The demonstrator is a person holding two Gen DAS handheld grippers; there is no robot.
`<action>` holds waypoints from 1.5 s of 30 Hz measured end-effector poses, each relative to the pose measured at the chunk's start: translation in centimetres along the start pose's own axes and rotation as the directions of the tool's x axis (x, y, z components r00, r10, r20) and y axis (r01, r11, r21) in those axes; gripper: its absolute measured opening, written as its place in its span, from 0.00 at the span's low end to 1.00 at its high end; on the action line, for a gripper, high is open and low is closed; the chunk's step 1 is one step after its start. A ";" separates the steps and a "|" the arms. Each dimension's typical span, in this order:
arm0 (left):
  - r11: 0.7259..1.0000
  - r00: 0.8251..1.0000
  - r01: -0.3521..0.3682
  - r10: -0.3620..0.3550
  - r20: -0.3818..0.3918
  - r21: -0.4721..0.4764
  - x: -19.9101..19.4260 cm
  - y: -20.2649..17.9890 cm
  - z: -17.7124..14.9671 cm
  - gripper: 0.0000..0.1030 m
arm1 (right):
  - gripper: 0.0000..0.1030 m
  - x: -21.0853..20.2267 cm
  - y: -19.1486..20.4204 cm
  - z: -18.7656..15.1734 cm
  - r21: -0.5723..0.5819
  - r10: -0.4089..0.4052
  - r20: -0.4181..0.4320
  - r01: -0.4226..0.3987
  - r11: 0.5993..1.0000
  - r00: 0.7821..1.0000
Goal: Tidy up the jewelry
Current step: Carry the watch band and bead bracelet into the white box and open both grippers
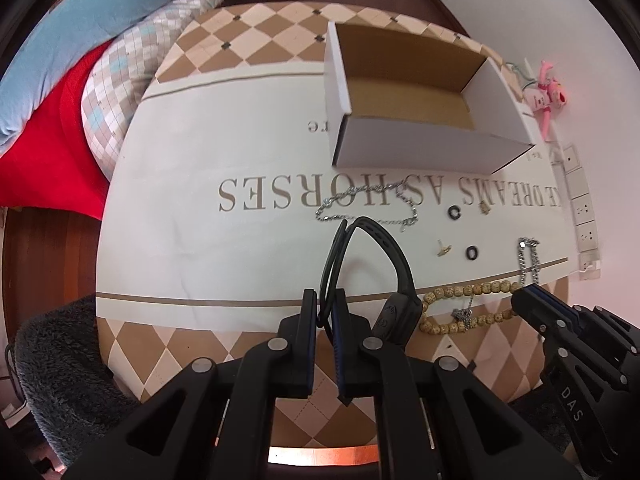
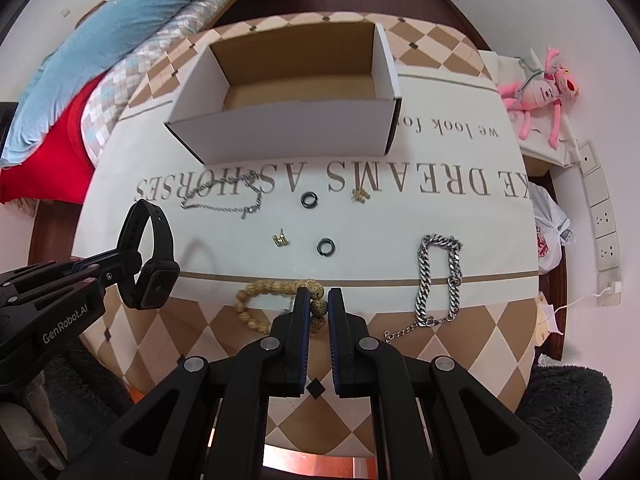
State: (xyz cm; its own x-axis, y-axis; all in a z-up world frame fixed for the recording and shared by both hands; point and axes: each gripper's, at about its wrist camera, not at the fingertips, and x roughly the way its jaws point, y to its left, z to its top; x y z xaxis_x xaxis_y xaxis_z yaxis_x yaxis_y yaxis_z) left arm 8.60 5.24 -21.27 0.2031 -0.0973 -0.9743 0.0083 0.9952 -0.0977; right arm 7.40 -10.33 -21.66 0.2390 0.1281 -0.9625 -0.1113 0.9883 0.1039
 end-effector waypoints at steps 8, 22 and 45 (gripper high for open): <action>0.999 0.998 0.043 -0.043 0.054 -0.004 -2.3 -1.9 1.7 0.05 | 0.09 -3.3 0.0 1.5 0.011 0.054 0.068 -0.055 0.998 0.996; 0.996 0.983 0.078 -0.084 0.164 0.043 -6.3 -3.3 11.3 0.05 | 0.09 -10.4 0.4 11.7 -0.046 0.144 0.252 -0.137 0.989 0.957; 0.998 0.992 -0.067 0.067 0.103 0.000 -1.0 -2.2 17.7 0.95 | 0.74 0.2 -4.1 17.6 0.082 -0.035 0.048 0.031 0.996 0.998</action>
State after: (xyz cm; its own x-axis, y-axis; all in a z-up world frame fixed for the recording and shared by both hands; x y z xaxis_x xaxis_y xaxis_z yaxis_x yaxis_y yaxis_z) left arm 25.71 3.38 -16.53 0.3029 -0.0291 -0.9526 -0.0053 0.9995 -0.0322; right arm 24.86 -12.93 -17.84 0.2884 0.0970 -0.9526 -0.0247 0.9953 0.0938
